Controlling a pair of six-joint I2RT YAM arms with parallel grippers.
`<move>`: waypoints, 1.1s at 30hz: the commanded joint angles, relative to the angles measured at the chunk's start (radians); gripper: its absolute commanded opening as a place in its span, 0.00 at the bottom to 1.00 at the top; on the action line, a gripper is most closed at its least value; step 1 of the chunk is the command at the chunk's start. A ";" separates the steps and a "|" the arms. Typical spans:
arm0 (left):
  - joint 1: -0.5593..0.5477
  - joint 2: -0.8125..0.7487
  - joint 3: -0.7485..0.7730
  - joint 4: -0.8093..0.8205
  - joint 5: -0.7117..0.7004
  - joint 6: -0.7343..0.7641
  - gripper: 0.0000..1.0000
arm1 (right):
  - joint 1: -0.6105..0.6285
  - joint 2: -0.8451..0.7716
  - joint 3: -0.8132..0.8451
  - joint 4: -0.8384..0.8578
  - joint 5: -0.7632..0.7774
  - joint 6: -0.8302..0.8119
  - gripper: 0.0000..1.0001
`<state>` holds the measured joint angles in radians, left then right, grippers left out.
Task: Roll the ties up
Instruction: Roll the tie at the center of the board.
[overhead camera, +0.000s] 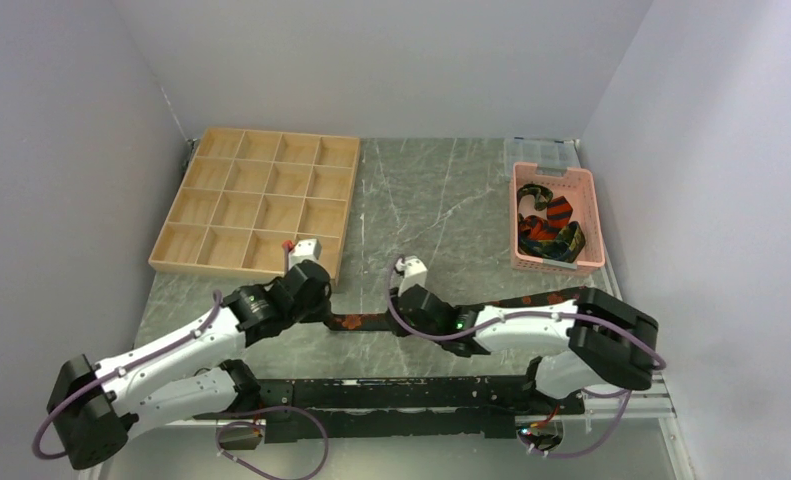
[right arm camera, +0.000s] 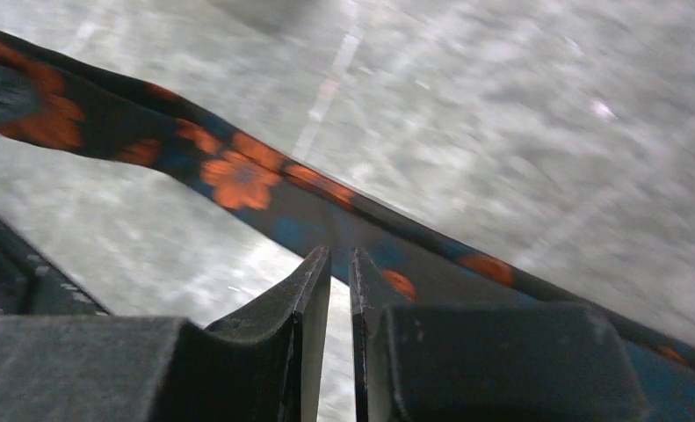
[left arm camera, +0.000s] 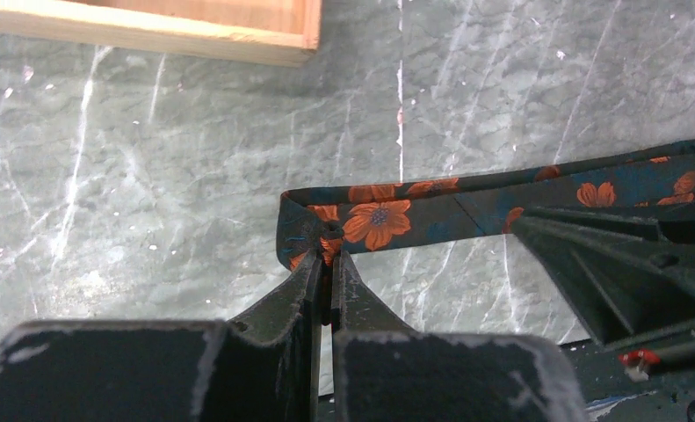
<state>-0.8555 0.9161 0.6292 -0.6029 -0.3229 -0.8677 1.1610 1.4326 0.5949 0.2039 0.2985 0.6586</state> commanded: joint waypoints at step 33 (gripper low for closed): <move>-0.269 0.719 0.363 0.073 -0.097 -0.016 0.17 | -0.046 -0.370 -0.259 -0.153 0.237 0.156 0.20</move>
<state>-1.1099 1.6287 0.9512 -0.5404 -0.4168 -0.8589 1.1160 1.0767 0.3389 0.0563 0.5011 0.7971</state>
